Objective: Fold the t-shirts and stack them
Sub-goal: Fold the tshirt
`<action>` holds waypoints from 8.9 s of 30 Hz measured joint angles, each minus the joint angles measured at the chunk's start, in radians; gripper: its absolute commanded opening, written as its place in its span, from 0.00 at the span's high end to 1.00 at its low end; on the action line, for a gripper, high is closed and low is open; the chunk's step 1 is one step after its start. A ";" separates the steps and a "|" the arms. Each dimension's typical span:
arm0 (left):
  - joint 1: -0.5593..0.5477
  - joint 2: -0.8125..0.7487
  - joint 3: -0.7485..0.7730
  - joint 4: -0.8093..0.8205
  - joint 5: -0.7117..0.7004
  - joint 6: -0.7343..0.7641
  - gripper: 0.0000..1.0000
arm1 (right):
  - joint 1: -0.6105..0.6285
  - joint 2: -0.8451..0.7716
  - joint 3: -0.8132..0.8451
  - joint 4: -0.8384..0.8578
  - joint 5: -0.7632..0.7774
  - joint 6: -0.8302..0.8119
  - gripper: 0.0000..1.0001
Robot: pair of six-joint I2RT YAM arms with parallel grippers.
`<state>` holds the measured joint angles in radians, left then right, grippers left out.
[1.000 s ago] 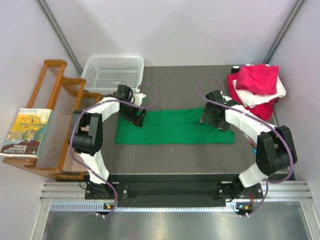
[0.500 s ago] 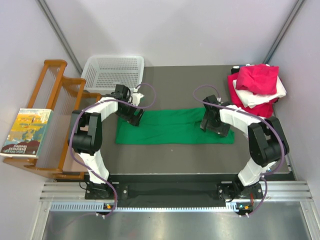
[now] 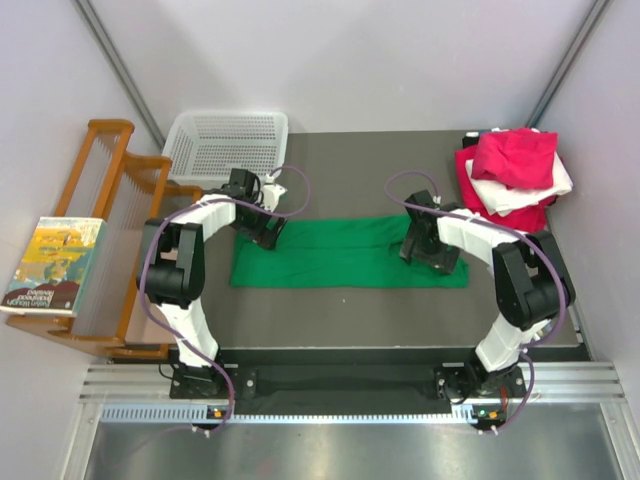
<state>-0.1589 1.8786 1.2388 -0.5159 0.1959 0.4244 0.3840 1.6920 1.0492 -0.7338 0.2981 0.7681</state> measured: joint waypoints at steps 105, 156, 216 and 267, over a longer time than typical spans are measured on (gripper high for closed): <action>-0.101 -0.084 -0.084 -0.065 -0.029 0.047 0.01 | 0.009 0.423 0.537 0.164 -0.621 -0.109 0.07; -0.202 -0.151 -0.166 -0.143 -0.043 -0.005 0.01 | -0.249 0.389 0.546 0.096 -0.676 -0.112 0.06; -0.362 -0.238 -0.060 -0.419 0.068 -0.016 0.01 | -0.269 0.696 1.116 -0.082 -0.562 -0.278 0.02; 0.509 -0.241 0.013 -0.183 0.126 -0.378 0.01 | 0.820 0.611 1.026 -0.231 -0.064 -0.591 0.01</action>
<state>0.3496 1.6371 1.2522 -0.6994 0.3214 0.0460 1.2041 2.3032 2.0754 -0.9649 0.2340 0.1768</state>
